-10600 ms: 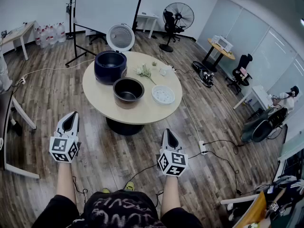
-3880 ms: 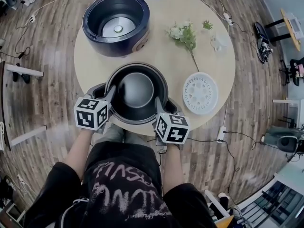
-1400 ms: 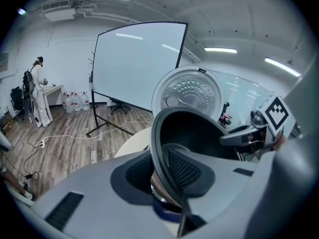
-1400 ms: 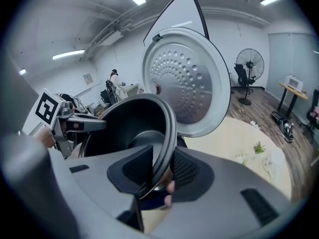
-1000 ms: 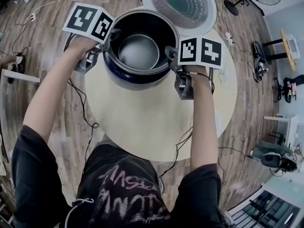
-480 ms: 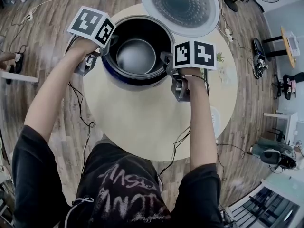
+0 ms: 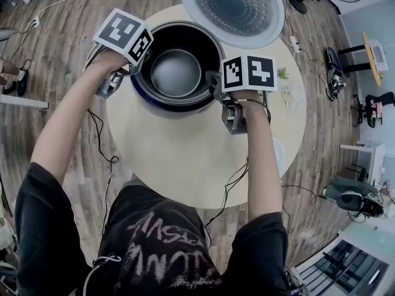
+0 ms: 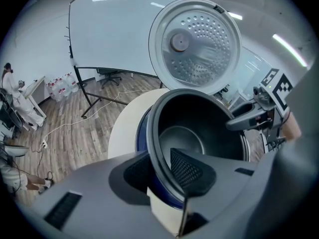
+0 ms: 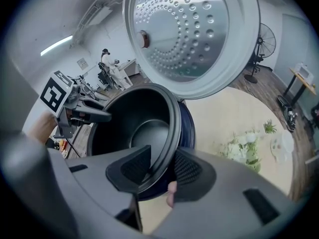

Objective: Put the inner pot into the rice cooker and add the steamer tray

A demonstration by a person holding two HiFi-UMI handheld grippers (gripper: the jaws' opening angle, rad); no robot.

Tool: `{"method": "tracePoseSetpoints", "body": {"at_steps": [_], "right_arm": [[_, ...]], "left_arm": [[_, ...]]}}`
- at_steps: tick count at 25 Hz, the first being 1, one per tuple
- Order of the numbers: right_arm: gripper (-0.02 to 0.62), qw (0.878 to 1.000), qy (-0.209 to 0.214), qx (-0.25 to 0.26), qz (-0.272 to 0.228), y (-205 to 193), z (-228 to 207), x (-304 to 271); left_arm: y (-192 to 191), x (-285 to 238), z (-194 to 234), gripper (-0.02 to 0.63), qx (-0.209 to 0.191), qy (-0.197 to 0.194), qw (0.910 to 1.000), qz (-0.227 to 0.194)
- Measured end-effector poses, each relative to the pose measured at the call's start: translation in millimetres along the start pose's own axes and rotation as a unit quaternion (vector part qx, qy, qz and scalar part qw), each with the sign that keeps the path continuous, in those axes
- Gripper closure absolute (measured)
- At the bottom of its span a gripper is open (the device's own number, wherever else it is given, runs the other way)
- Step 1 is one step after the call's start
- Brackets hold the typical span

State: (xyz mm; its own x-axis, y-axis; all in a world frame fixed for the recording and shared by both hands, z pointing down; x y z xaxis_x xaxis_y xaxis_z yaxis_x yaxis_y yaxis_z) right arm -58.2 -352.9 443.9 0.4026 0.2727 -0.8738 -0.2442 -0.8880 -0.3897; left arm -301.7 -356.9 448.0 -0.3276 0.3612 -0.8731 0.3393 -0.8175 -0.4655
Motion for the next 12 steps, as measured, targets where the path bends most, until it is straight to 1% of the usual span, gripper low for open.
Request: {"method": "tracePoseSetpoints", "body": {"at_steps": [2, 6, 9, 12], "right_arm": [[0.453, 1.000, -0.003, 0.005, 0.000, -1.1, 0.5, 0.6], [0.446, 1.000, -0.003, 0.013, 0.008, -5.2, 0.2, 0.5], [0.443, 1.000, -0.007, 0.017, 0.005, -5.4, -0.4, 1.8], [0.439, 1.000, -0.003, 0.014, 0.001, -6.8, -0.9, 2.9]], "left_arm": [[-0.6, -0.1, -1.0, 0.476, -0.009, 0.005, 0.9999, 0.006], [-1.6, -2.9, -2.4, 0.476, -0.009, 0.011, 0.9998, 0.015], [-1.1, -2.9, -4.0, 0.474, -0.013, 0.013, 0.9997, 0.015], [-2.8, -1.7, -6.4, 0.467, -0.021, 0.012, 0.9995, 0.021]]}}
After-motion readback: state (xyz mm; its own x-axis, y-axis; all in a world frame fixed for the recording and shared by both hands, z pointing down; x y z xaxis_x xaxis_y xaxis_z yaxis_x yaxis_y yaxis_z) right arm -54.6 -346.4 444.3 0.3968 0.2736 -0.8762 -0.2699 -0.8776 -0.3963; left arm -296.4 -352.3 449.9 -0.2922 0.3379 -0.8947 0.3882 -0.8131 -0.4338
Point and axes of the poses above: the fingertips, and each gripper's own axes: x backward along the fingers, z to its left, y out of its top, the point moved 6 cm from there along x, backward along the fingers, and after that the axes turned 5 degrees about -x, right-handed, at the moved point
